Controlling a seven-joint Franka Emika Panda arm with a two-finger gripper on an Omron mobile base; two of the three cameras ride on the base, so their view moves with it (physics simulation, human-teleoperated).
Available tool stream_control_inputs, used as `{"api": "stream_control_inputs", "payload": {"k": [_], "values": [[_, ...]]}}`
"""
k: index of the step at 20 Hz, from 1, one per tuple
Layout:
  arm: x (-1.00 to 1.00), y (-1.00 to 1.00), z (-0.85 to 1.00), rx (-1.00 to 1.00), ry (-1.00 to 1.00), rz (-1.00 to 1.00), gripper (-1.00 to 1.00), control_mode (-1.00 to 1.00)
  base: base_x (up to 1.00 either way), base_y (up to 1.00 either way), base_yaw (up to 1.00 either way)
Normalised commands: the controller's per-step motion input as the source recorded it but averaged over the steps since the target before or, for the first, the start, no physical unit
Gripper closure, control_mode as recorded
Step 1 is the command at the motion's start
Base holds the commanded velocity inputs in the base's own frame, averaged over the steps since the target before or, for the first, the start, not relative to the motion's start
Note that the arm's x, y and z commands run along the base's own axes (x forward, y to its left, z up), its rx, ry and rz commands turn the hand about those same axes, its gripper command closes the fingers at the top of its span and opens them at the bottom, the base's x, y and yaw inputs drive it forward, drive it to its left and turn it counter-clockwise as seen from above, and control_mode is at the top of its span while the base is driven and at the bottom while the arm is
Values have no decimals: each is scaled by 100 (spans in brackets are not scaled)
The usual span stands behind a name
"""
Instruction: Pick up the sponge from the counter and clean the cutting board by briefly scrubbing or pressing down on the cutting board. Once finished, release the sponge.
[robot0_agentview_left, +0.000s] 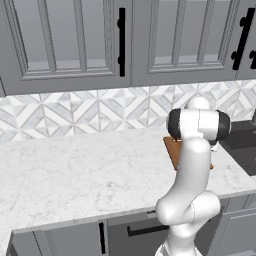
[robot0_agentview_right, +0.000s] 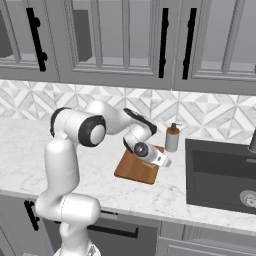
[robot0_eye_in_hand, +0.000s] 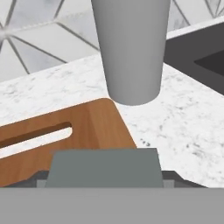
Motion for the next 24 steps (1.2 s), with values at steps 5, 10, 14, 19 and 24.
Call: {"api": "stream_control_inputs", "payload": {"k": [5,10,14,19,24], "values": [[40,31,-8,0,-2,0,100,-100,0,0,0],[41,34,-10,0,0,0,100,-100,0,0,0],[46,39,-10,0,0,0,100,-100,0,0,0],[30,50,-13,0,0,0,100,-100,0,0,0],[4,40,-13,0,0,0,100,-100,0,0,0]]}}
